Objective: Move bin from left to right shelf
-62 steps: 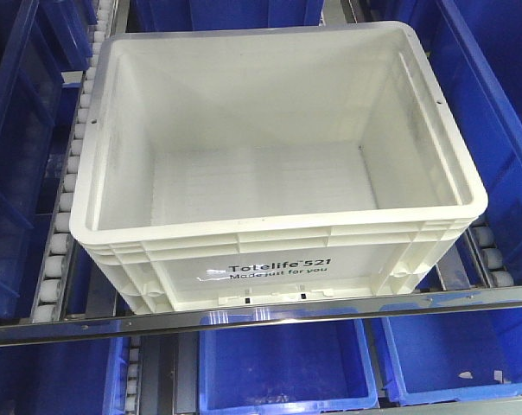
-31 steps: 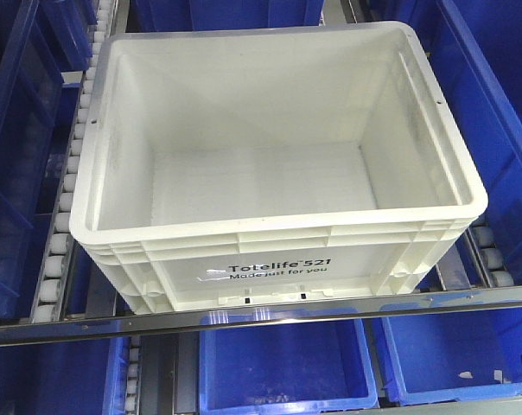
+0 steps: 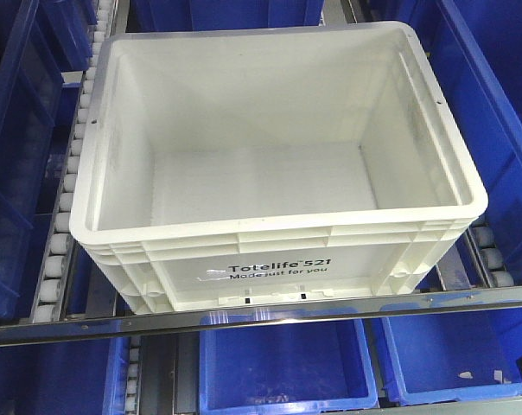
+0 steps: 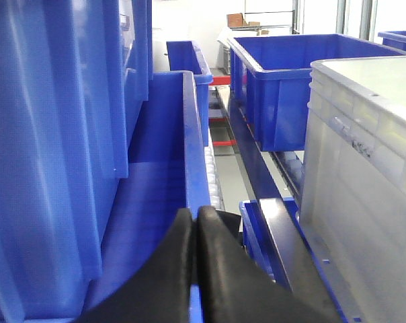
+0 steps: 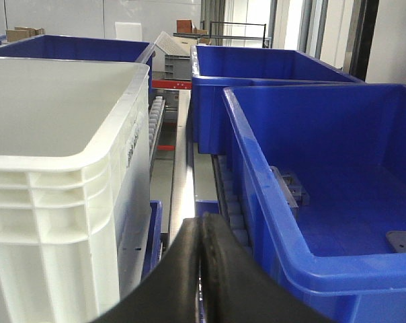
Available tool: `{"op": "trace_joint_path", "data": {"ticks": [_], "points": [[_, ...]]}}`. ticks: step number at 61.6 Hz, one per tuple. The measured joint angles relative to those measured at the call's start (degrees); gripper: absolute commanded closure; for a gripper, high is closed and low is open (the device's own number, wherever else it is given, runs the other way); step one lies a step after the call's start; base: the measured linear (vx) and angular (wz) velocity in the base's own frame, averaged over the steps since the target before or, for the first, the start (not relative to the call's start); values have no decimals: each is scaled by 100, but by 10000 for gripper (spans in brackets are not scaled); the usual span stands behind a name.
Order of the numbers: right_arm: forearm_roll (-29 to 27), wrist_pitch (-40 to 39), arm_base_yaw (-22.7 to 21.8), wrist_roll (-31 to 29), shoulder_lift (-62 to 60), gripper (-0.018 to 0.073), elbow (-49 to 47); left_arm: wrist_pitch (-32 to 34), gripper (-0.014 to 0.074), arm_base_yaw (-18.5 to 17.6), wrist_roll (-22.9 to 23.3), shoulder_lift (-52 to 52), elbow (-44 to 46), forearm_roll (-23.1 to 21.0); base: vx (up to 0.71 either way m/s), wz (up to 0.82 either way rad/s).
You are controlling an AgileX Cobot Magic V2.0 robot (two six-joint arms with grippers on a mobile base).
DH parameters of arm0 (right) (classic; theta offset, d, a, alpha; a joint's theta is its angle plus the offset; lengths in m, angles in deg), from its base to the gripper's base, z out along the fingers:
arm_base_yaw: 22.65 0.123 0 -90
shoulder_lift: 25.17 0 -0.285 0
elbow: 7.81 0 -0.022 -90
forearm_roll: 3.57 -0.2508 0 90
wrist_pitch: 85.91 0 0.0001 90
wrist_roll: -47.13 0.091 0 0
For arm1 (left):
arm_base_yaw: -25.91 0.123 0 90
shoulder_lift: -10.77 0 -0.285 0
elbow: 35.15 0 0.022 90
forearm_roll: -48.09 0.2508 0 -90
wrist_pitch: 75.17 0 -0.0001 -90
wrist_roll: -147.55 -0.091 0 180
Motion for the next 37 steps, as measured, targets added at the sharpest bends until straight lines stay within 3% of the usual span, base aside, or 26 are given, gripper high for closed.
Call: {"op": "trace_joint_path", "data": {"ticks": [37], "points": [[12,-5,0,45,0,567,0,0,605,0,0,0,0,0,0,0]]}}
